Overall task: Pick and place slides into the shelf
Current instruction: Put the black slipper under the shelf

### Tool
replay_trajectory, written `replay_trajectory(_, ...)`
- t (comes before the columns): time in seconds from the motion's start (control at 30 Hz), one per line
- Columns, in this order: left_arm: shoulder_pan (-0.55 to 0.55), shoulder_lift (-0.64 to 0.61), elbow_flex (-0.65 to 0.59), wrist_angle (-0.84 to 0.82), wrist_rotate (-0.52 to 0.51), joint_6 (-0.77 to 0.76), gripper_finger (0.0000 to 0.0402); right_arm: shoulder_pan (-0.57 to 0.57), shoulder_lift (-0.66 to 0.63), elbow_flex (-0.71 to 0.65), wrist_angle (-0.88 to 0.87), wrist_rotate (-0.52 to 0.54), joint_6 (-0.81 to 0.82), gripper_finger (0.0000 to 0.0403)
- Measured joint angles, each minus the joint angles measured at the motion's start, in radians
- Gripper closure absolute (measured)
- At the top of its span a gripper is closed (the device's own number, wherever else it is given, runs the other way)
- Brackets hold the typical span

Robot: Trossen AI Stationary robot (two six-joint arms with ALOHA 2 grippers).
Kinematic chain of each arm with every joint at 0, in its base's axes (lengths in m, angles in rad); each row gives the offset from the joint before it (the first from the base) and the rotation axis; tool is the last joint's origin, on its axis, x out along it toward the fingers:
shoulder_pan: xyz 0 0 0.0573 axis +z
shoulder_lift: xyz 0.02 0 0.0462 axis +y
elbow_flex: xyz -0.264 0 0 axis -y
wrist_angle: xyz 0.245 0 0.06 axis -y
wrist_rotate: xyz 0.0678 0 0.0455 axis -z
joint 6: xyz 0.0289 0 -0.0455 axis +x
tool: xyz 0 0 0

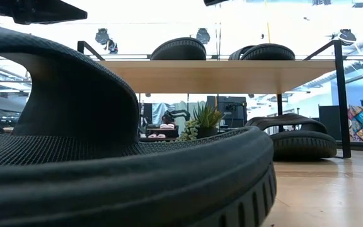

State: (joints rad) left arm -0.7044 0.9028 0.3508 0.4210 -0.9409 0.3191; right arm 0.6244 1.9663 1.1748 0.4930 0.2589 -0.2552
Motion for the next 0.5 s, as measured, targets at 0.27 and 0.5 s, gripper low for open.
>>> replay_trajectory(0.27, 0.000, 0.000, 0.000, 0.000, 0.000, -0.008, 0.0399, -0.001, 0.024, 0.000, 0.005, 0.030, -0.199, 0.0337)
replay_trajectory(0.5, 0.000, 0.000, 0.000, -0.027, 0.211, -0.064, 0.0399, 0.000, 0.021, 0.000, 0.051, 0.138, -0.142, 0.0337)
